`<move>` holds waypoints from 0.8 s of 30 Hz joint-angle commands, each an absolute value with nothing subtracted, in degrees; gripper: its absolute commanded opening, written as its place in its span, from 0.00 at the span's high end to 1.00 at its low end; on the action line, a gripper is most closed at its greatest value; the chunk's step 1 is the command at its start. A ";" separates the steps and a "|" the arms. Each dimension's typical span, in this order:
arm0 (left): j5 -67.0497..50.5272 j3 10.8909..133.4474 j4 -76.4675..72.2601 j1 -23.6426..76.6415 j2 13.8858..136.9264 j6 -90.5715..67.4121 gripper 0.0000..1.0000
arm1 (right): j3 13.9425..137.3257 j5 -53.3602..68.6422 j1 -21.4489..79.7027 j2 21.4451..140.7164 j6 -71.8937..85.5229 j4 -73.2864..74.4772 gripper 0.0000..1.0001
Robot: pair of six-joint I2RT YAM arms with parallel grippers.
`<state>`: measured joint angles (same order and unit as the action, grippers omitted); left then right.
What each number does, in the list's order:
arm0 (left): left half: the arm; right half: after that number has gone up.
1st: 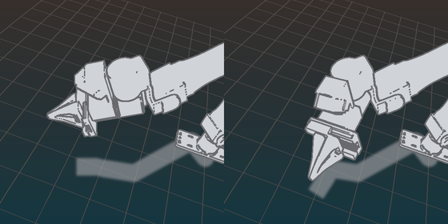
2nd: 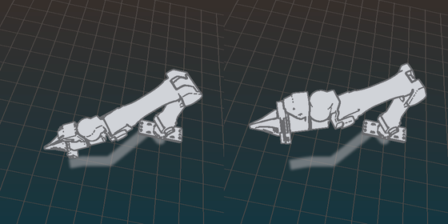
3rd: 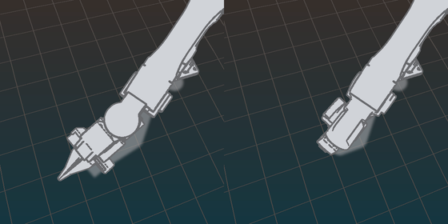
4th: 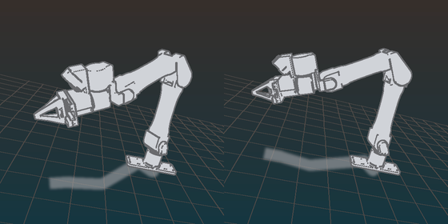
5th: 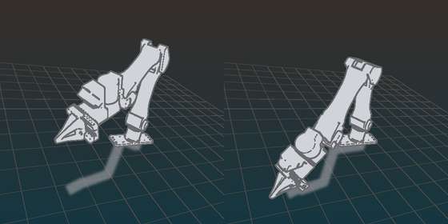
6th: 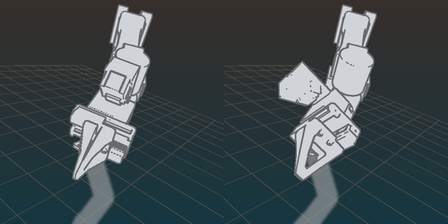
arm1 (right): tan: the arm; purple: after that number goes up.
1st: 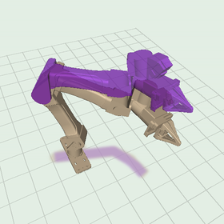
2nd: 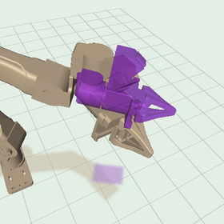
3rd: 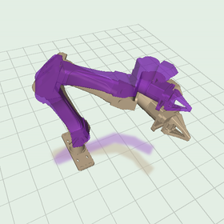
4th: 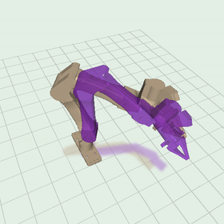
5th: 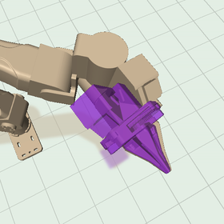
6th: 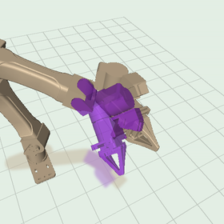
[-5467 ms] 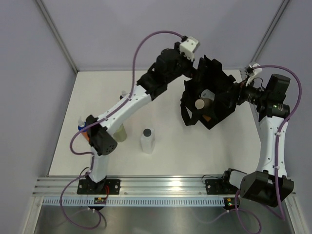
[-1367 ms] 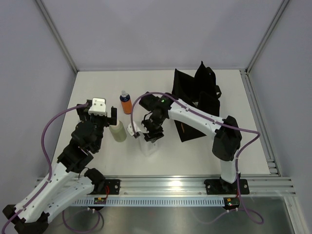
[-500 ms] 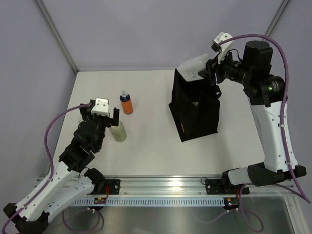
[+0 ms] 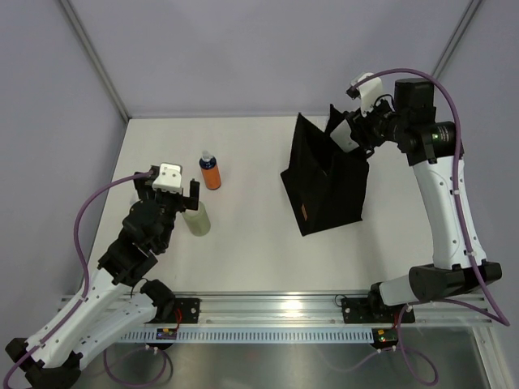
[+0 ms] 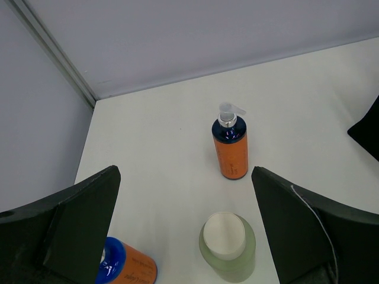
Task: Place the personal care products into the canvas bag
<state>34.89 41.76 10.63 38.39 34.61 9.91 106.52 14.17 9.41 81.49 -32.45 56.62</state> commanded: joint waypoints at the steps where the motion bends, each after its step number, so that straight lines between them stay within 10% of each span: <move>1: 33.58 42.36 8.17 38.14 34.28 8.88 0.01 | 108.63 3.44 9.32 83.48 -38.05 54.14 1.00; 24: 31.99 42.45 8.61 38.14 34.01 8.53 0.01 | 110.57 5.19 9.40 96.76 -35.95 57.04 1.00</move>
